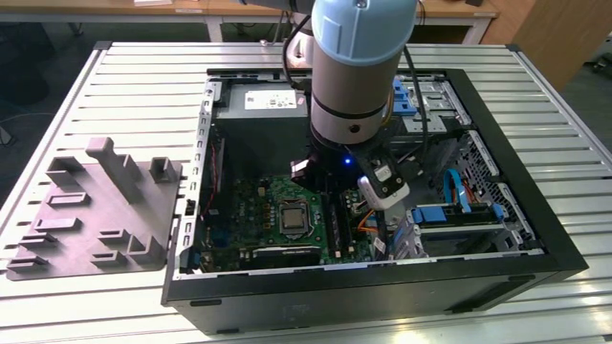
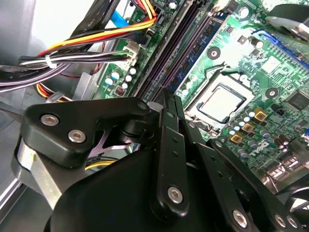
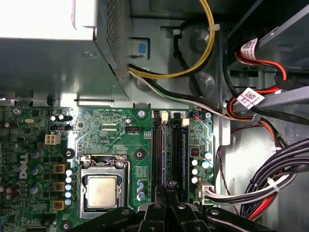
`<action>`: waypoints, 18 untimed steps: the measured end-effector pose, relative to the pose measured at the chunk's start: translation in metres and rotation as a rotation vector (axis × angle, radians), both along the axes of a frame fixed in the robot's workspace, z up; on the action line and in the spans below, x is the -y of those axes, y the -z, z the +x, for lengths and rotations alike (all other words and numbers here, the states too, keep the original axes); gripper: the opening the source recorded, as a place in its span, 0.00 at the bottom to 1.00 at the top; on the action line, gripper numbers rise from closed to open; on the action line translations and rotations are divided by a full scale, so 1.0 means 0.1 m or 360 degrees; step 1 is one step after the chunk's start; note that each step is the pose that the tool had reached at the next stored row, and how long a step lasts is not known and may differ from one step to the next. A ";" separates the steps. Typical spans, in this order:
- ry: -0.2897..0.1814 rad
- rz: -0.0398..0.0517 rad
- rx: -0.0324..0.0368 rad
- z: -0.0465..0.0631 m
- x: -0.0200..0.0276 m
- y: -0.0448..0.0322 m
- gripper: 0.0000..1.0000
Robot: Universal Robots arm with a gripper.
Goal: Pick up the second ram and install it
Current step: 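Insert the second ram into the second slot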
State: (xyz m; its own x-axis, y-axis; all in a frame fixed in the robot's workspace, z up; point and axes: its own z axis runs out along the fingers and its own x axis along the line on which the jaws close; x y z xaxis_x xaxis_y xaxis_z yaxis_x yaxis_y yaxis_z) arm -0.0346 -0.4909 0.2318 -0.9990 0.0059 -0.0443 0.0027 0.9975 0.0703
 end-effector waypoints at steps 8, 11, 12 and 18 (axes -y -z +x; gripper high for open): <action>0.0000 0.0000 0.0000 0.00 0.000 0.023 0.11; 0.0000 0.0000 0.0000 0.00 0.000 0.024 0.11; 0.0000 0.0000 0.0000 0.00 0.000 0.024 0.11; 0.0000 0.0000 0.0000 0.00 0.000 0.029 0.11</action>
State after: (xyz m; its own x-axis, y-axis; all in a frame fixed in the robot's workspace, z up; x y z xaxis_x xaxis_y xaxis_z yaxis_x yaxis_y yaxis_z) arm -0.0345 -0.4909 0.2289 -0.9990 0.0059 -0.0444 0.0028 0.9975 0.0702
